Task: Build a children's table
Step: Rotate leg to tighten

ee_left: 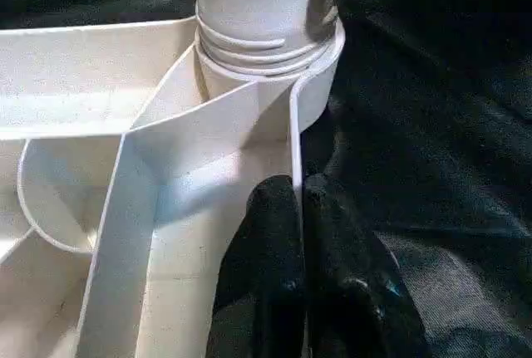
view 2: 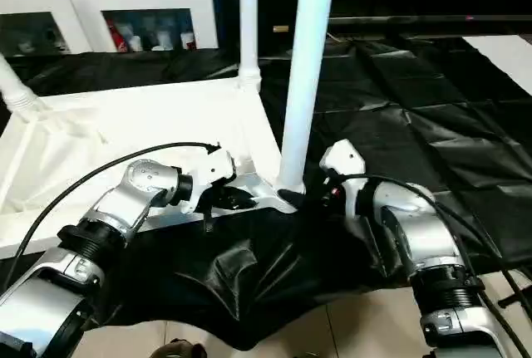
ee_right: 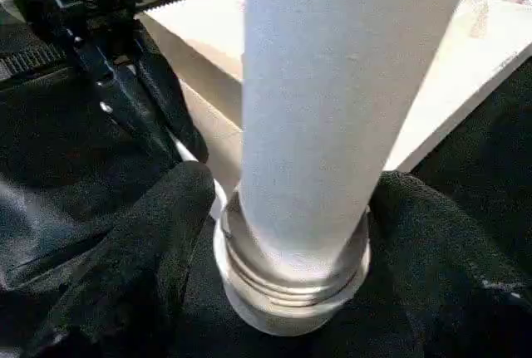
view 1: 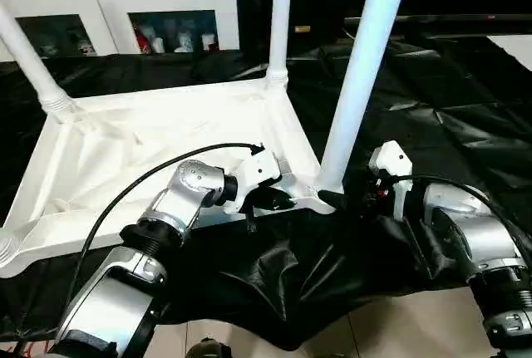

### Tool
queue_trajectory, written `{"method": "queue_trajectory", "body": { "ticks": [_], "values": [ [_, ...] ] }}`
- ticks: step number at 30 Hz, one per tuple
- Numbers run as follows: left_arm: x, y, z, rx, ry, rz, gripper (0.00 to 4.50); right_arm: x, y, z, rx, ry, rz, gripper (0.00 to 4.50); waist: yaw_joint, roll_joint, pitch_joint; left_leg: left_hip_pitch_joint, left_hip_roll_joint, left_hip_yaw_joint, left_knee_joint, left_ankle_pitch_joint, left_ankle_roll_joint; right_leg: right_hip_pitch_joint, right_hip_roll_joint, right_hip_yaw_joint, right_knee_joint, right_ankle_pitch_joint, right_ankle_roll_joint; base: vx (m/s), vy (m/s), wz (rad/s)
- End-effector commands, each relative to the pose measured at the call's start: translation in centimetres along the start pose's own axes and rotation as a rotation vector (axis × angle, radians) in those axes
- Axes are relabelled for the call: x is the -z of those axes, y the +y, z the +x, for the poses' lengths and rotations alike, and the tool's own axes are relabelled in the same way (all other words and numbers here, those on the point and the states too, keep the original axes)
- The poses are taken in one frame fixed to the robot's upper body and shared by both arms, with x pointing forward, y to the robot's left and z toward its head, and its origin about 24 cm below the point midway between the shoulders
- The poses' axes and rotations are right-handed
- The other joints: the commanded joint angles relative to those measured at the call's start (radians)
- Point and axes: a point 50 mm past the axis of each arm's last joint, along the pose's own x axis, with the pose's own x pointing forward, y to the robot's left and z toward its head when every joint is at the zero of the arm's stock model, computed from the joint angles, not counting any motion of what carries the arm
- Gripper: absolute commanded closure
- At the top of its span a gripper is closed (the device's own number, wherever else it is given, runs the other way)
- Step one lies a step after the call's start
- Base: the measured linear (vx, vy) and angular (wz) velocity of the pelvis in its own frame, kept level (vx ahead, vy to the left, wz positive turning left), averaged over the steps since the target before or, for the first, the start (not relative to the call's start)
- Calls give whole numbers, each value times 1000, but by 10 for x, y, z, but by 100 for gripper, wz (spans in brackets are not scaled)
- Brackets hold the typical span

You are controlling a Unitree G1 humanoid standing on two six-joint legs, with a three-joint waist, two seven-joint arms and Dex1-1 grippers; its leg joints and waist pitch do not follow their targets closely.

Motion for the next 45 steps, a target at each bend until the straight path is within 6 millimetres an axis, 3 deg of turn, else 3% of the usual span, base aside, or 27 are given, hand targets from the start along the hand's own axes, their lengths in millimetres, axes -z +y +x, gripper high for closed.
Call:
{"method": "queue_trajectory", "body": {
  "ticks": [1,5,9,10,20,25,30,34,35,36,38,40,44,45],
  "values": [
    [-6,-2,1,27,-10,39,450,-6,-1,2,0,-10,-27,110,-5,-11,-75,33,35,-19,-63,-211,62,40,-67,41,-80,-221,-224,0,0,0],
    [-6,-3,1,35,-10,38,450,-7,-1,9,-5,-27,-8,110,-8,-11,-76,33,33,-19,-63,-218,58,41,-65,40,-79,-208,-230,0,0,0],
    [-5,-4,1,38,-5,39,450,-9,1,18,-33,-40,7,155,-8,-9,-77,34,35,-20,-64,-216,55,40,-65,39,-76,-190,-239,0,0,0],
    [-5,-4,1,38,-5,39,450,-8,1,19,-37,-37,5,155,-7,-17,-78,34,36,-19,-63,-213,56,41,-65,40,-76,-181,-241,0,0,0],
    [-2,-5,-1,37,1,37,450,-5,2,22,-53,-18,-11,243,-6,-15,-76,33,35,-18,-63,-212,58,41,-67,41,-76,-208,-229,0,0,0],
    [1,-5,-1,12,7,20,450,-2,5,24,-70,-13,-4,255,-7,-14,-77,34,35,-18,-63,-207,59,41,-66,41,-75,-194,-233,0,0,0],
    [-2,8,3,-139,-8,-65,450,9,12,34,-4,-19,70,256,-10,-16,-72,36,33,-17,-64,-231,50,36,-67,42,-82,-251,-224,0,0,0],
    [-11,21,10,-323,-30,-155,450,26,10,60,317,9,210,257,-27,-18,-66,38,28,-25,-72,-300,3,30,-71,38,-98,-406,-179,0,0,0],
    [-11,21,10,-331,-32,-159,450,26,11,61,329,10,214,257,-27,-18,-66,38,28,-25,-72,-300,3,30,-71,38,-98,-406,-179,0,0,0],
    [-14,25,12,-381,-35,-175,450,26,10,71,422,4,267,257,-42,-9,-65,41,27,-29,-75,-333,-14,26,-68,36,-103,-427,-172,0,0,0],
    [-18,29,14,-432,-35,-185,450,23,9,82,524,-8,334,257,-53,-11,-65,39,26,-31,-77,-354,-20,29,-67,34,-103,-428,-166,0,0,0],
    [-23,31,16,-475,-36,-187,450,16,12,96,565,-27,381,257,-63,-11,-66,42,23,-31,-74,-372,-17,24,-69,35,-108,-435,-166,0,0,0],
    [-30,32,21,-494,-43,-158,450,-2,25,118,497,-77,327,257,-60,-10,-68,39,25,-29,-74,-350,-1,26,-69,37,-107,-392,-169,0,0,0],
    [-31,31,22,-488,-47,-152,450,-5,27,122,481,-81,319,222,-60,-10,-68,37,24,-28,-74,-344,2,28,-68,37,-105,-378,-173,0,0,0]
  ]
}}
